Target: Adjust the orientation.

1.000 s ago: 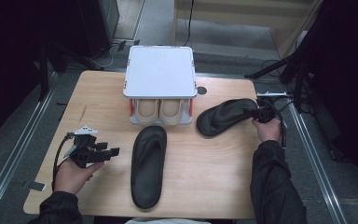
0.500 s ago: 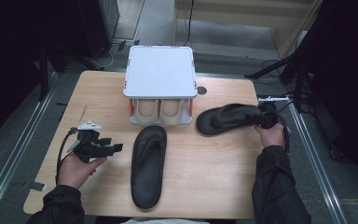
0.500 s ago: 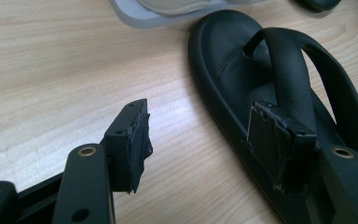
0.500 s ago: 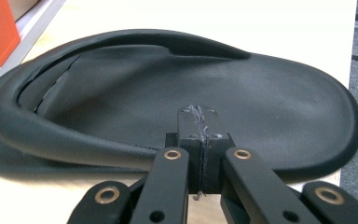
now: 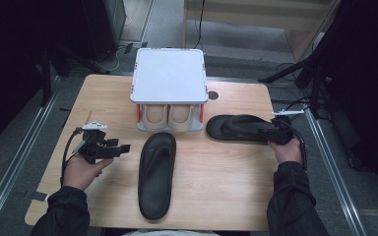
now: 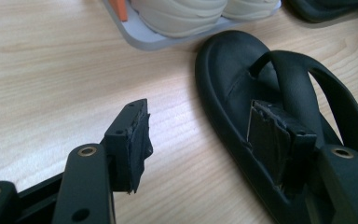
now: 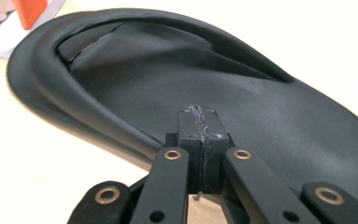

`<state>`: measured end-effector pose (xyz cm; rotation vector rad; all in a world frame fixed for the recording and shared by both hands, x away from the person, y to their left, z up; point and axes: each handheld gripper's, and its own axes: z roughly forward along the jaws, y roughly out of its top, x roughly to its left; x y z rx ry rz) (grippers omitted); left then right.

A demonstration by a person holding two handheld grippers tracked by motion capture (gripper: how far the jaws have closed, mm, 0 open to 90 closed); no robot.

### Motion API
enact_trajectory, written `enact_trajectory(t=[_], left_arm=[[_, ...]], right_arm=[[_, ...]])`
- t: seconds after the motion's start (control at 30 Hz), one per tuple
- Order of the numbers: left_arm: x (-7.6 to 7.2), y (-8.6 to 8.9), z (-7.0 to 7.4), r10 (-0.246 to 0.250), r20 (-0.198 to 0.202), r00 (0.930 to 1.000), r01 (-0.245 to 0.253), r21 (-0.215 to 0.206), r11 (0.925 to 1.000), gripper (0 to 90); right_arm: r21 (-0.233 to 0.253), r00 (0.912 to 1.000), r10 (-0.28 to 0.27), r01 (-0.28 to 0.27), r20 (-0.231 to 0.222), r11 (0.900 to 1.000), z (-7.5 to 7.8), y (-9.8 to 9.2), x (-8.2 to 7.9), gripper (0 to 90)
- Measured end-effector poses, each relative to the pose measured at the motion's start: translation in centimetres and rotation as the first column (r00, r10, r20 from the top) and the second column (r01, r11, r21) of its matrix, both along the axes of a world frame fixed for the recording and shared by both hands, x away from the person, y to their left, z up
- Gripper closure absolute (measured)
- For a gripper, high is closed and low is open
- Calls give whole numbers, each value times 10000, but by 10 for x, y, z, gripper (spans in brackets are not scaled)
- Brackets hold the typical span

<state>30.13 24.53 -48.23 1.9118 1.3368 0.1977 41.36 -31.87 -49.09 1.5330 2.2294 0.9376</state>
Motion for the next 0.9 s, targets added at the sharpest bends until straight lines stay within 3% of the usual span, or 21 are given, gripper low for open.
enact_trajectory(t=[0.5,0.9], left_arm=[[21,-1,2,15,-7,10000,-15,-99,10000,401],[24,-1,3,20,-55,10000,-21,-107,9999,402]], right_arm=[[-33,9994,316,-316,-128,9995,0,23,-30,898],[-50,9961,828,-830,-314,9965,1,51,-40,895]])
